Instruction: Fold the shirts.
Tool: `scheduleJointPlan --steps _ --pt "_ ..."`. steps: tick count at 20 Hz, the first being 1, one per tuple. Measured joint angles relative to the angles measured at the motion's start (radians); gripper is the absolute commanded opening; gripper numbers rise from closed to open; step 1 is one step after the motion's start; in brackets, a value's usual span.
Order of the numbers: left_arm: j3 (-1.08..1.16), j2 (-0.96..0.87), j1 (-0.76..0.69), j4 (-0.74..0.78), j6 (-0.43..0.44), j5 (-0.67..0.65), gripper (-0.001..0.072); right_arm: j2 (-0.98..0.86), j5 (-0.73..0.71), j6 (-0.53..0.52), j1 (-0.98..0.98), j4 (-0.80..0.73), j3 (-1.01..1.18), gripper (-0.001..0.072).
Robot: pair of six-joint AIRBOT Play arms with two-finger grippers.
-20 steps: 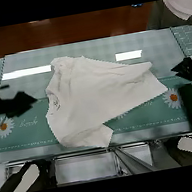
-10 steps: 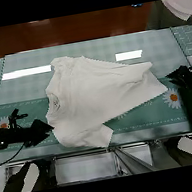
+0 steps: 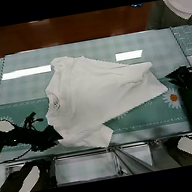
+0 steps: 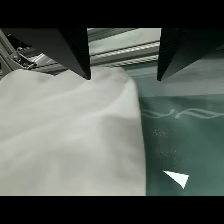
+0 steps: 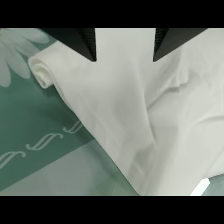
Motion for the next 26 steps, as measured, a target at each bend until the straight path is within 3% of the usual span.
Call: scheduleJointPlan --steps 4,5,6,7,11,18,26 --pt "-0.044 -0.012 -0.074 -0.071 -0.030 0.062 0.0501 0.000 -0.002 0.000 0.000 0.000 0.000 0.0412" --pt "-0.061 -0.013 -0.090 -0.103 -0.036 0.086 0.0455 0.000 -0.002 0.000 0.000 0.000 0.000 0.0413" --pt "-0.074 -0.014 -0.102 -0.122 -0.038 0.109 0.0125 0.000 -0.003 -0.001 0.000 0.000 0.000 0.0412" --pt "-0.084 -0.016 -0.112 -0.130 -0.035 0.146 0.0016 0.000 -0.003 -0.001 0.000 0.000 0.000 0.0412" --pt "-0.069 -0.014 -0.129 -0.177 0.010 0.234 0.0016 0.000 -0.016 0.009 -0.010 -0.035 0.000 0.0412" --pt "-0.003 -0.012 -0.135 -0.208 0.046 0.256 0.0017 -0.035 -0.001 0.146 -0.056 -0.229 0.000 0.0412" --pt "0.007 -0.012 -0.135 -0.234 0.062 0.306 0.0017 -0.216 0.003 0.130 -0.017 -0.158 0.042 0.0412"
